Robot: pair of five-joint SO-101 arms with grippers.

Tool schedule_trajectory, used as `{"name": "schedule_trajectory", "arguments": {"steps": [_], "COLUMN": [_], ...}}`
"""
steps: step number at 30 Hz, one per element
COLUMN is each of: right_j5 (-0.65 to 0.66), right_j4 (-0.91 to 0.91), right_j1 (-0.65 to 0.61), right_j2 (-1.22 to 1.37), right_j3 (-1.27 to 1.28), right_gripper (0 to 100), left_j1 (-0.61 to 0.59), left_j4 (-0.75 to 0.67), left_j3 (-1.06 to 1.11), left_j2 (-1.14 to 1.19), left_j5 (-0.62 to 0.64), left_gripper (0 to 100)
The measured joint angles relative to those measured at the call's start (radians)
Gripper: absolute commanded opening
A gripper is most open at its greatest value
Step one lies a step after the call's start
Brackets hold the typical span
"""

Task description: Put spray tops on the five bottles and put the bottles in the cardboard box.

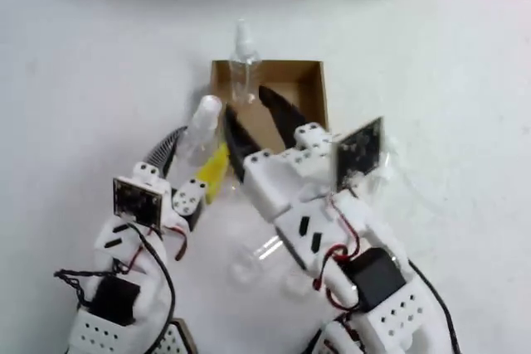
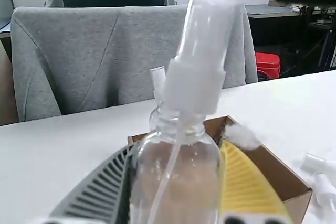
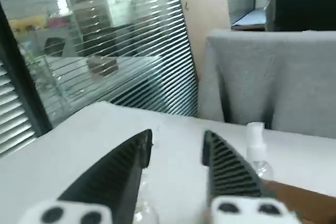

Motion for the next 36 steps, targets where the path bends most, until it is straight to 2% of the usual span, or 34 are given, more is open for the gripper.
{"name": "schedule_trajectory", "arguments": {"steps": [2, 13, 22, 28, 36], "right_j5": [-0.005, -0.006, -0.008, -0.011, -0.011], "right_j4": [-0.044, -0.227, -0.419, -0.549, -0.569], "right_j1": [0.048, 0.101, 0.107, 0.078, -0.005], "right_j2": [-0.002, 0.015, 0.345, 0.445, 0.451], "right_j3": [0.026, 0.164, 0.16, 0.16, 0.16], "right_gripper": [0.9, 1.6, 1.6, 1.6, 1.6], "left_j1": [0.0, 0.0, 0.0, 0.0, 0.0], "left_j4": [0.0, 0.0, 0.0, 0.0, 0.0], "left_j3": [0.0, 0.0, 0.0, 0.0, 0.0], "left_j2": [0.0, 0.0, 0.0, 0.0, 0.0], "left_j5": [0.0, 0.0, 0.0, 0.0, 0.0], "left_gripper": [2, 2, 2, 2, 2]}}
